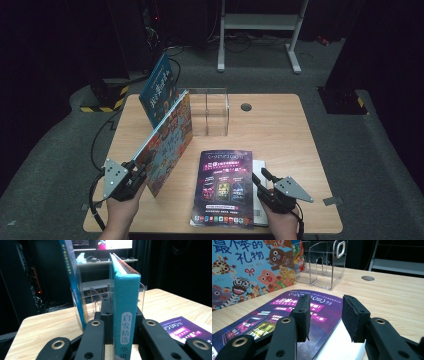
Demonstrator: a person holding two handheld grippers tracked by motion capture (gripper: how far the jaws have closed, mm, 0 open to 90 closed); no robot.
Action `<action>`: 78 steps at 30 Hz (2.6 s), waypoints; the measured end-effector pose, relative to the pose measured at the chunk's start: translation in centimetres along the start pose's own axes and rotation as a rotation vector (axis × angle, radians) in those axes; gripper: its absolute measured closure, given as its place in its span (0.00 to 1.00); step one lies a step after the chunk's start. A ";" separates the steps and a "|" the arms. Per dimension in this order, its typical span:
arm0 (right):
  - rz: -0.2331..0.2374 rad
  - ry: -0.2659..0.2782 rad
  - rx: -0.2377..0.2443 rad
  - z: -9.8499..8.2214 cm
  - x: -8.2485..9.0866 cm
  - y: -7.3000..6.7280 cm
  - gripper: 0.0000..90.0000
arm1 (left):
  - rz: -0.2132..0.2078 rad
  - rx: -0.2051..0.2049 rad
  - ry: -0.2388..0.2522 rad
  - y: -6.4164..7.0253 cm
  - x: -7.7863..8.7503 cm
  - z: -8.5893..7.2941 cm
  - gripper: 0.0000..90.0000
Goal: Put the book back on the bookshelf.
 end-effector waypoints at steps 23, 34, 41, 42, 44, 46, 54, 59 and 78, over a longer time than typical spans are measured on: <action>0.004 -0.001 -0.004 0.0 0.1 0.0 0.65 | -0.010 0.032 -0.002 -0.1 -0.5 0.0 0.89; 0.006 -0.004 -0.009 -0.1 0.0 0.1 0.65 | -0.010 0.102 0.012 -1.3 -0.8 0.6 0.90; 0.004 0.000 -0.014 -0.1 0.0 0.2 0.65 | -0.014 0.090 0.032 -1.3 -0.6 1.4 0.90; 0.004 0.001 -0.014 -0.1 0.1 0.3 0.65 | -0.016 0.088 0.031 -1.3 -0.5 1.5 0.90; 0.004 0.001 -0.015 -0.1 0.1 0.3 0.65 | -0.016 0.082 0.034 -1.3 -0.5 1.6 0.90; 0.004 0.002 -0.015 -0.1 0.1 0.3 0.65 | -0.015 0.079 0.034 -1.4 -0.4 1.8 0.90; 0.005 0.002 -0.013 -0.1 0.2 0.4 0.66 | 0.010 0.061 0.059 -1.8 0.5 2.6 0.90; 0.004 0.003 -0.010 0.0 0.1 0.3 0.66 | 0.027 0.058 0.067 -2.1 0.7 2.9 0.90; 0.000 0.015 -0.011 0.1 0.4 0.5 0.66 | 0.077 0.056 0.066 -2.5 -1.0 3.0 0.90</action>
Point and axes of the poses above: each handheld gripper's, and its own axes: x roughly backward along the jaws, z roughly out of its top, y roughly to its right, the point moved 2 cm from there along -x, roughly forward along the jaws, and after that the axes turned 6 degrees about y, right-handed, at the moved point
